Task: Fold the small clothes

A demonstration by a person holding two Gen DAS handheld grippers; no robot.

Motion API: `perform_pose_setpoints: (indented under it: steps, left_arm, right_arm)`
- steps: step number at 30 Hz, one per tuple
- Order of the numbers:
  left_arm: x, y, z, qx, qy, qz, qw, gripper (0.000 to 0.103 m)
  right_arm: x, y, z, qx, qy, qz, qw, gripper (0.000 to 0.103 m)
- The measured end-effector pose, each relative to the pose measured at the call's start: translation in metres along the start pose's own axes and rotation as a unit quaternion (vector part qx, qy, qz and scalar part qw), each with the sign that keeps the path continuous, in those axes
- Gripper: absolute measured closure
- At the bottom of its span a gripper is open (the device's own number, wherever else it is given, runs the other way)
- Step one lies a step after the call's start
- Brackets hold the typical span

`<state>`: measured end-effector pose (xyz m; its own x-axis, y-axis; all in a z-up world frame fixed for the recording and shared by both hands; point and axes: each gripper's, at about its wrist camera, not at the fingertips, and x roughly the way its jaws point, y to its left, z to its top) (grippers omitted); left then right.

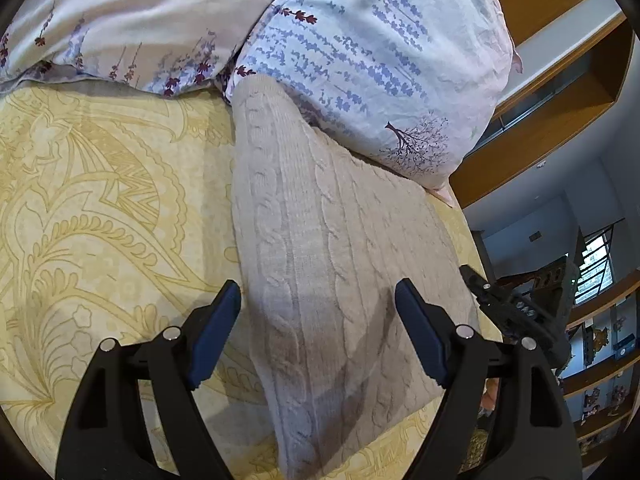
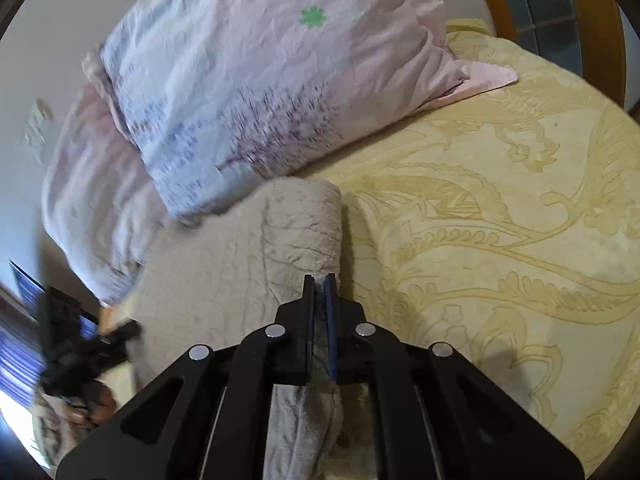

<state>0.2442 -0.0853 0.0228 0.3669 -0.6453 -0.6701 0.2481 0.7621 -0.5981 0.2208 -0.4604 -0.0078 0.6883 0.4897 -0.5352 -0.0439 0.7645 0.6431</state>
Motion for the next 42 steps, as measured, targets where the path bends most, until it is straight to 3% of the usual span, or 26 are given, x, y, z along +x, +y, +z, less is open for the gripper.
perform_pose_setpoints:
  steps: [1, 3, 5, 6, 10, 13, 21, 24, 25, 27, 28, 33, 42]
  left_arm:
    - [0.0, 0.001, 0.0, -0.001, 0.0, 0.0, 1.0, 0.024]
    - [0.003, 0.002, 0.0, -0.003, 0.002, -0.003, 1.0, 0.024]
    - [0.004, 0.002, 0.001, -0.003, 0.003, -0.004, 1.0, 0.024]
    - [0.005, 0.001, 0.001, -0.001, 0.003, -0.004, 1.0, 0.024]
    - [0.006, -0.004, 0.001, 0.01, 0.0, 0.002, 0.9999, 0.024]
    - [0.007, -0.008, 0.0, 0.026, -0.004, 0.014, 0.9996, 0.024]
    - [0.008, -0.023, -0.002, 0.08, -0.016, 0.063, 0.9947, 0.021]
    - [0.007, -0.026, -0.001, 0.093, -0.019, 0.075, 0.9927, 0.019]
    - [0.007, -0.027, 0.0, 0.096, -0.018, 0.077, 0.9922, 0.019]
    - [0.008, -0.028, 0.001, 0.098, -0.016, 0.078, 0.9919, 0.019]
    - [0.008, -0.028, 0.001, 0.099, -0.016, 0.079, 0.9919, 0.019]
    - [0.009, -0.027, 0.003, 0.097, -0.011, 0.077, 0.9922, 0.018]
    - [0.019, -0.023, 0.009, 0.08, 0.007, 0.055, 0.9953, 0.016]
  right_arm:
    - [-0.001, -0.001, 0.0, 0.007, -0.002, 0.013, 1.0, 0.059]
    - [0.0, -0.001, 0.001, 0.015, -0.001, 0.026, 1.0, 0.053]
    - [0.007, 0.0, 0.0, 0.018, 0.013, 0.031, 0.999, 0.063]
    - [0.012, 0.002, -0.002, 0.008, 0.017, 0.028, 0.999, 0.093]
    - [0.016, 0.008, -0.004, -0.017, 0.002, -0.027, 1.0, 0.095]
    - [0.028, 0.001, -0.007, -0.012, 0.018, -0.066, 0.998, 0.096]
    - [0.028, 0.005, -0.008, -0.024, 0.02, -0.082, 0.996, 0.095]
    - [0.019, 0.006, -0.003, -0.014, 0.008, -0.068, 0.998, 0.083]
    - [0.015, 0.005, 0.0, -0.008, 0.005, -0.064, 0.998, 0.069]
    - [0.009, 0.001, 0.005, 0.009, 0.0, -0.045, 0.999, 0.049]
    - [0.008, -0.002, 0.007, 0.016, 0.0, -0.039, 0.999, 0.045]
    - [0.013, -0.011, 0.012, 0.047, 0.024, -0.012, 0.999, 0.037]
    - [0.032, -0.019, 0.011, 0.071, 0.069, 0.013, 0.995, 0.036]
